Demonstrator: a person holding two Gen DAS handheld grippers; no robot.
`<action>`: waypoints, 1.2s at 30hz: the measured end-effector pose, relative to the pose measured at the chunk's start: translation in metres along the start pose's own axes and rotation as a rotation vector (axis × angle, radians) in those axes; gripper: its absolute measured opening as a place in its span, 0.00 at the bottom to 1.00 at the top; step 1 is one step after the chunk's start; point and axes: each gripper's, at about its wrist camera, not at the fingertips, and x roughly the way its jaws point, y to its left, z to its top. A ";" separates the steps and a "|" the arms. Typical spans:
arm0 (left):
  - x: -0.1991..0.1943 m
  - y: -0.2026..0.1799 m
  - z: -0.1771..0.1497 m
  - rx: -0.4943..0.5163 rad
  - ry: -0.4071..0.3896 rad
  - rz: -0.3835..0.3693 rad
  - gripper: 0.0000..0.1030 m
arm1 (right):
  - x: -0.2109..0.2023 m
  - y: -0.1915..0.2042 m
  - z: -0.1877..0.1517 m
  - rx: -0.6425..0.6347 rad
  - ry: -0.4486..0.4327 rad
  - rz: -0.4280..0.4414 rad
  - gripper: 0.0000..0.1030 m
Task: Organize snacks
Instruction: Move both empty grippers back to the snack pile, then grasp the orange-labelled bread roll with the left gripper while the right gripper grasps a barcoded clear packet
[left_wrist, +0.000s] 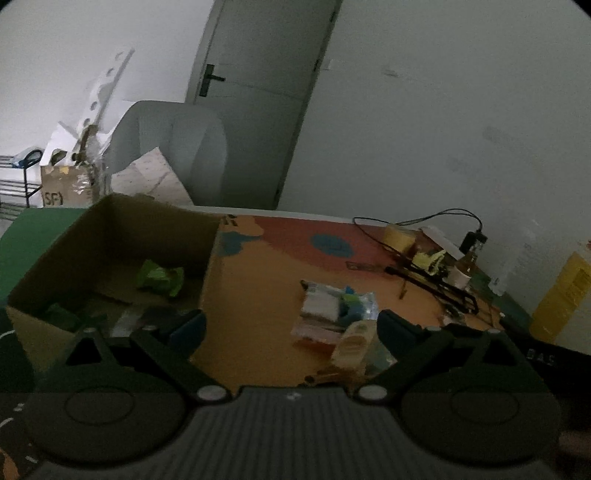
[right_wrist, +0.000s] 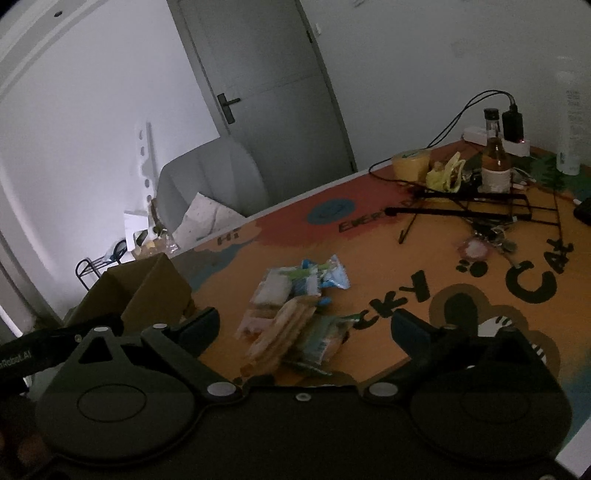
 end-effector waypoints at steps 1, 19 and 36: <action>0.002 -0.003 0.000 0.006 0.002 -0.003 0.95 | 0.002 -0.002 0.000 0.004 0.005 -0.002 0.83; 0.067 -0.030 -0.013 0.054 0.116 -0.034 0.73 | 0.053 -0.038 -0.013 0.080 0.132 0.010 0.52; 0.124 -0.033 -0.027 0.040 0.250 -0.078 0.58 | 0.091 -0.041 -0.014 0.104 0.205 0.082 0.38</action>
